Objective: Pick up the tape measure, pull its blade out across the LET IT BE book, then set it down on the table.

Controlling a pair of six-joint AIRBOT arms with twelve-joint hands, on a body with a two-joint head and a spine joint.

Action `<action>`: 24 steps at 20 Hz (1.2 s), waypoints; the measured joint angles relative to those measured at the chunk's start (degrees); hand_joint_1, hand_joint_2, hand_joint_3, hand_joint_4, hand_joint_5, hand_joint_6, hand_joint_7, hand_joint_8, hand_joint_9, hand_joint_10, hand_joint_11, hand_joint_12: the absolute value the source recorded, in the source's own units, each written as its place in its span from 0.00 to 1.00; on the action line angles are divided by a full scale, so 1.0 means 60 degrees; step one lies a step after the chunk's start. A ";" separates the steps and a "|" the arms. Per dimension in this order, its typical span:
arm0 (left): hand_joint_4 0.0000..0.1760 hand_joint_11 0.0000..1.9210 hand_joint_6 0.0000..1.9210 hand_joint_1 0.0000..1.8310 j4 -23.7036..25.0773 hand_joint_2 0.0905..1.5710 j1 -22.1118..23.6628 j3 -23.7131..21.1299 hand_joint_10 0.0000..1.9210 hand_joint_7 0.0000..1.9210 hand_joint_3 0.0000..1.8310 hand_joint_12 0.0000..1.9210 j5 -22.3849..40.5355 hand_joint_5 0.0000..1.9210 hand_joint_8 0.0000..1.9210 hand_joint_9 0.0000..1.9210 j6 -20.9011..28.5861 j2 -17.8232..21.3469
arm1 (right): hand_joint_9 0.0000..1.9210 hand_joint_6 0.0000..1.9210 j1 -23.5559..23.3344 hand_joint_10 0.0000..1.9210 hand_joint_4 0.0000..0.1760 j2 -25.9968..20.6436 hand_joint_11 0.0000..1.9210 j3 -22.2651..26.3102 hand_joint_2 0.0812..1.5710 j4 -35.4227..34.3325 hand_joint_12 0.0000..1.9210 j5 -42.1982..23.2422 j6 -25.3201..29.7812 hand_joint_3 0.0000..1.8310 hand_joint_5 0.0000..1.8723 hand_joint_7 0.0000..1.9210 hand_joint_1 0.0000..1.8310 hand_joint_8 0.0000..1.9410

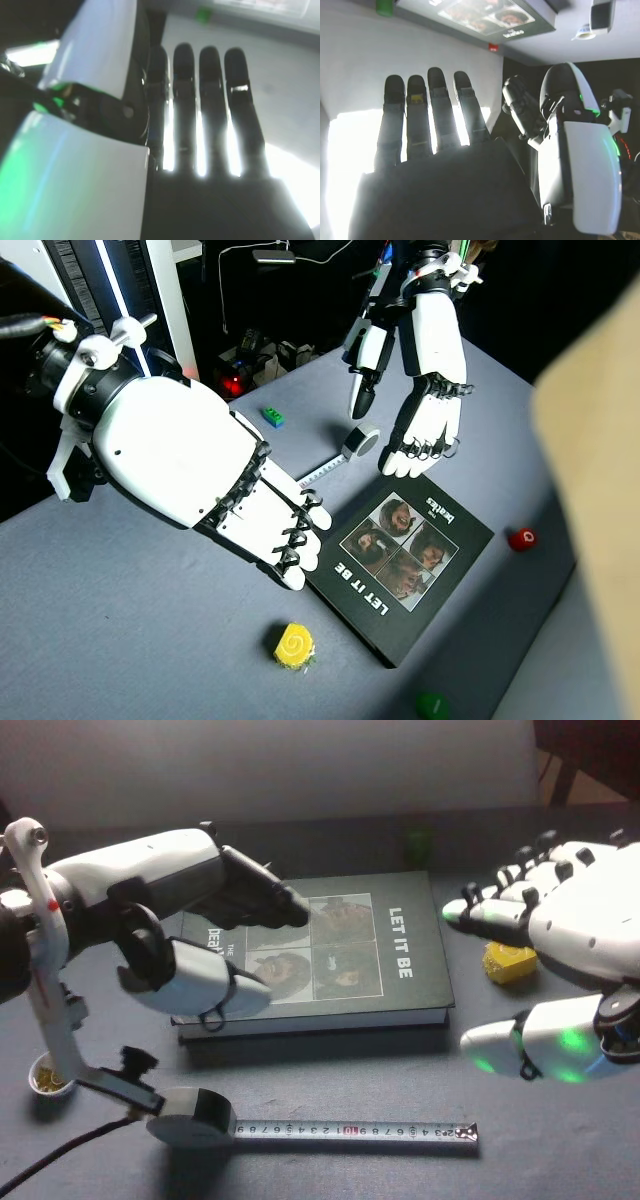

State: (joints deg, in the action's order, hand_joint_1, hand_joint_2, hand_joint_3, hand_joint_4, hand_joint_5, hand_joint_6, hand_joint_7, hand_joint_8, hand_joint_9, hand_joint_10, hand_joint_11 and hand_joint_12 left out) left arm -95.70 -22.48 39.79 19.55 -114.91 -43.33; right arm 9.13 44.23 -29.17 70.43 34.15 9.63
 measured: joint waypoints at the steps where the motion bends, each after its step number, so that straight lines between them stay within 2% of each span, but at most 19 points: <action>1: 0.00 0.15 0.00 0.69 -0.0882 0.64 0.0040 0.0000 0.00 0.32 0.00 0.35 0.0146 0.35 0.00 0.27 -0.1035 0.0007 | 0.04 0.00 0.0000 0.00 0.18 -0.0055 0.00 -0.0018 0.71 -0.0277 0.19 -0.0211 -0.0288 0.00 0.04 0.08 0.06 0.00; 2: 0.00 0.14 0.00 0.69 -0.2058 0.64 0.0138 -0.0080 0.00 0.32 0.00 0.34 0.0379 0.34 0.00 0.27 -0.2634 0.0029 | 0.04 0.00 0.0000 0.00 0.18 -0.0197 0.00 -0.0022 0.71 -0.0525 0.20 -0.0619 -0.0652 0.00 0.04 0.08 0.06 0.00; 3: 0.00 0.14 0.00 0.69 -0.2408 0.64 0.0157 -0.0098 0.00 0.31 0.00 0.34 0.0397 0.34 0.00 0.27 -0.3100 0.0058 | 0.04 0.00 -0.0004 0.00 0.17 -0.0299 0.00 -0.0036 0.71 -0.0692 0.20 -0.0820 -0.0776 0.00 0.04 0.08 0.06 0.00; 5: 0.00 0.14 0.01 0.69 -0.3442 0.64 0.0157 -0.0095 0.00 0.32 0.00 0.34 0.0481 0.35 0.00 0.27 -0.4721 0.0066 | 0.04 0.00 -0.0073 0.00 0.16 -0.0342 0.00 -0.0036 0.71 -0.1002 0.21 -0.1144 -0.0954 0.00 0.04 0.08 0.06 0.00; 6: 0.00 0.14 0.01 0.70 -0.3887 0.64 0.0153 -0.0095 0.00 0.32 0.00 0.34 0.0565 0.36 0.00 0.27 -0.5191 0.0066 | 0.04 0.00 -0.0135 0.00 0.16 -0.0328 0.00 -0.0058 0.71 -0.1107 0.21 -0.1140 -0.0943 0.00 0.04 0.08 0.06 0.00; 7: 0.00 0.14 0.01 0.70 -0.4189 0.64 0.0157 -0.0095 0.00 0.32 0.00 0.34 0.0648 0.36 0.00 0.28 -0.5421 0.0066 | 0.04 0.00 -0.0135 0.00 0.16 -0.0284 0.00 -0.0120 0.71 -0.1089 0.22 -0.1155 -0.0954 0.00 0.04 0.08 0.06 0.00; 9: 0.00 0.14 0.01 0.70 -0.4561 0.64 0.0157 -0.0095 0.00 0.32 0.00 0.34 0.0805 0.36 0.00 0.28 -0.5257 0.0069 | 0.04 0.00 -0.0131 0.00 0.16 -0.0277 0.00 -0.0200 0.71 -0.1056 0.22 -0.1195 -0.0951 0.00 0.04 0.08 0.06 0.00; 11: 0.00 0.14 0.01 0.71 -0.3905 0.64 0.0124 -0.0171 0.00 0.33 0.00 0.34 0.0918 0.37 0.00 0.28 -0.4444 0.0069 | 0.04 0.00 -0.0124 0.00 0.15 -0.0291 0.00 -0.0208 0.71 -0.1067 0.22 -0.1290 -0.0951 0.00 0.04 0.08 0.06 0.00; 13: 0.00 0.15 0.01 0.71 -0.3337 0.64 -0.0029 -0.0197 0.00 0.33 0.00 0.34 0.0725 0.37 0.00 0.28 -0.4288 0.0069 | 0.04 0.00 -0.0040 0.00 0.16 -0.0291 0.00 -0.0208 0.71 -0.1049 0.22 -0.1552 -0.0984 0.00 0.04 0.08 0.06 0.00; 14: 0.00 0.15 0.00 0.71 -0.3224 0.64 -0.0321 -0.0197 0.00 0.33 0.00 0.34 0.0681 0.37 0.00 0.28 -0.3617 0.0117 | 0.04 0.00 -0.0004 0.00 0.16 -0.0273 0.00 -0.0215 0.71 -0.1064 0.22 -0.1636 -0.0973 0.00 0.04 0.08 0.06 0.00; 15: 0.00 0.15 0.00 0.71 -0.2164 0.64 -0.0929 -0.0219 0.00 0.33 0.00 0.34 0.0692 0.37 0.00 0.28 -0.1566 0.0120 | 0.04 0.00 0.0025 0.00 0.16 -0.0270 0.00 -0.0266 0.71 -0.1104 0.21 -0.1756 -0.0969 0.00 0.04 0.08 0.06 0.00; 16: 0.00 0.15 0.00 0.71 -0.0991 0.64 -0.1293 -0.0324 0.00 0.33 0.00 0.34 0.0878 0.37 0.00 0.28 -0.0182 0.0127 | 0.04 0.00 0.0069 0.00 0.15 -0.0273 0.00 -0.0328 0.71 -0.1096 0.22 -0.1829 -0.0969 0.00 0.04 0.08 0.06 0.00; 17: 0.00 0.15 0.00 0.71 0.0029 0.64 -0.1432 -0.0353 0.00 0.33 0.00 0.34 0.0958 0.37 0.00 0.28 0.0801 0.0178 | 0.04 0.00 0.0069 0.00 0.15 -0.0273 0.00 -0.0393 0.71 -0.1144 0.22 -0.1861 -0.0976 0.00 0.04 0.08 0.06 0.00; 18: 0.00 0.15 0.00 0.71 0.1563 0.64 -0.1552 -0.0430 0.00 0.33 0.00 0.34 0.1231 0.37 0.00 0.28 0.1974 0.0237 | 0.04 0.00 0.0069 0.00 0.15 -0.0273 0.00 -0.0415 0.71 -0.1169 0.22 -0.1945 -0.0976 0.00 0.04 0.08 0.06 0.00; 19: 0.00 0.16 0.00 0.71 0.2350 0.64 -0.1672 -0.0466 0.00 0.33 0.00 0.34 0.1596 0.37 0.00 0.28 0.2718 0.0244 | 0.04 0.00 0.0069 0.00 0.15 -0.0273 0.00 -0.0412 0.71 -0.1177 0.21 -0.2058 -0.0973 0.00 0.04 0.08 0.06 0.00; 20: 0.00 0.16 0.00 0.71 0.2892 0.64 -0.1869 -0.0525 0.00 0.33 0.00 0.34 0.1858 0.37 0.00 0.28 0.3417 0.0240 | 0.04 0.00 0.0069 0.00 0.15 -0.0273 0.00 -0.0397 0.71 -0.1224 0.21 -0.2106 -0.0951 0.00 0.04 0.08 0.06 0.00; 21: 0.00 0.16 0.00 0.71 0.3501 0.64 -0.2273 -0.0619 0.00 0.33 0.00 0.34 0.2299 0.37 0.00 0.28 0.4681 0.0208 | 0.04 0.00 0.0069 0.00 0.15 -0.0273 0.00 -0.0368 0.71 -0.1118 0.21 -0.2047 -0.0681 0.00 0.04 0.08 0.06 0.00; 22: 0.00 0.16 0.00 0.72 0.3912 0.64 -0.2637 -0.0681 0.00 0.33 0.00 0.34 0.2743 0.37 0.00 0.28 0.5810 0.0073 | 0.04 0.00 0.0069 0.00 0.15 -0.0270 0.00 -0.0299 0.71 -0.0481 0.21 -0.1785 -0.0044 0.00 0.04 0.08 0.06 0.00; 24: 0.00 0.16 0.00 0.72 0.4477 0.63 -0.3027 -0.0801 0.00 0.33 0.00 0.34 0.3504 0.37 0.00 0.28 0.7114 -0.0015 | 0.04 0.00 0.0069 0.00 0.15 -0.0204 0.00 -0.0164 0.71 0.0973 0.21 -0.1395 0.1111 0.00 0.05 0.08 0.07 0.00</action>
State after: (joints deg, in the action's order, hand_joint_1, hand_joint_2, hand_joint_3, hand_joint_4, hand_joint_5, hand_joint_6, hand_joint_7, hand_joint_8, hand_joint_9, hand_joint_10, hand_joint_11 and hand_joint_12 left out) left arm -68.84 -40.64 34.98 40.58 -72.23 -43.42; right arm 9.54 43.00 -30.15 76.27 25.78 16.29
